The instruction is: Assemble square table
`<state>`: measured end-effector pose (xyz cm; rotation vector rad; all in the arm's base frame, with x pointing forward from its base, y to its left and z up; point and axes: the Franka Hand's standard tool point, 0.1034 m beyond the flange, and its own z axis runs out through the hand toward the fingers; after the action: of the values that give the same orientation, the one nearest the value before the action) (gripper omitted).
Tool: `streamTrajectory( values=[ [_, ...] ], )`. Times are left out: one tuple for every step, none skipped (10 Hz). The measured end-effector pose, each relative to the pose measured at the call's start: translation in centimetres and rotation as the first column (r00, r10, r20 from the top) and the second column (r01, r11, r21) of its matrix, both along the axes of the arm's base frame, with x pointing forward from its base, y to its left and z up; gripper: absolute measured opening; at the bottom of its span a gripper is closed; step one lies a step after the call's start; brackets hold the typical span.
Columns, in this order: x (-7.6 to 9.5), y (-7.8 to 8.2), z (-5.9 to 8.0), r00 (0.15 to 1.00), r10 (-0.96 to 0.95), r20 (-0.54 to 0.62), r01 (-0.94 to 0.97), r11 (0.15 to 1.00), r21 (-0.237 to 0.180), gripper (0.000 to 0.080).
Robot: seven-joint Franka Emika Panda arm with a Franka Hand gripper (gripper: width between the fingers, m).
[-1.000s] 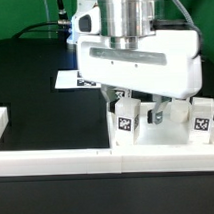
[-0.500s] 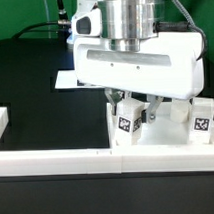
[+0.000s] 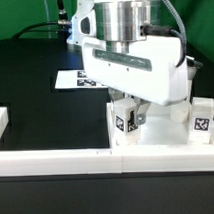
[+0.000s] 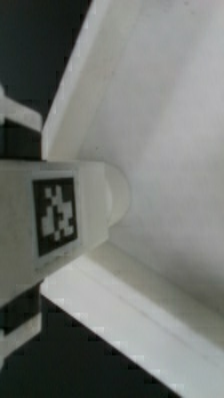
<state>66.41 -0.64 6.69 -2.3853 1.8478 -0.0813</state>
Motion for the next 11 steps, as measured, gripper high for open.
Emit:
streamTrajectory(
  values=[
    [0.0, 0.4, 0.1, 0.976, -0.217, -0.029, 0.219, 0.974, 0.061, 0.0293],
    [0.4, 0.5, 0.4, 0.917, -0.396, -0.046, 0.398, 0.908, 0.13, 0.0293],
    [0.5, 0.1, 0.4, 0.87, -0.488, -0.07, 0.492, 0.851, 0.185, 0.0293],
    [0.5, -0.5, 0.4, 0.847, -0.526, -0.079, 0.531, 0.826, 0.189, 0.0293],
    [0.4, -0.1, 0.3, 0.799, -0.593, -0.103, 0.601, 0.777, 0.189, 0.0293],
    [0.3, 0.3, 0.2, 0.768, -0.629, -0.119, 0.64, 0.746, 0.186, 0.0293],
    [0.3, 0.1, 0.1, 0.779, -0.616, -0.114, 0.626, 0.758, 0.184, 0.0296],
    [0.3, 0.1, 0.1, 0.805, -0.585, -0.102, 0.593, 0.785, 0.182, 0.0296],
    [0.4, 0.4, 0.3, 0.882, -0.466, -0.066, 0.47, 0.868, 0.159, 0.0296],
    [0.9, 0.6, 0.8, 0.954, -0.298, -0.017, 0.297, 0.944, 0.141, 0.0542],
    [0.9, 0.8, 0.8, 0.994, -0.103, 0.019, 0.1, 0.988, 0.118, 0.063]
  ],
)
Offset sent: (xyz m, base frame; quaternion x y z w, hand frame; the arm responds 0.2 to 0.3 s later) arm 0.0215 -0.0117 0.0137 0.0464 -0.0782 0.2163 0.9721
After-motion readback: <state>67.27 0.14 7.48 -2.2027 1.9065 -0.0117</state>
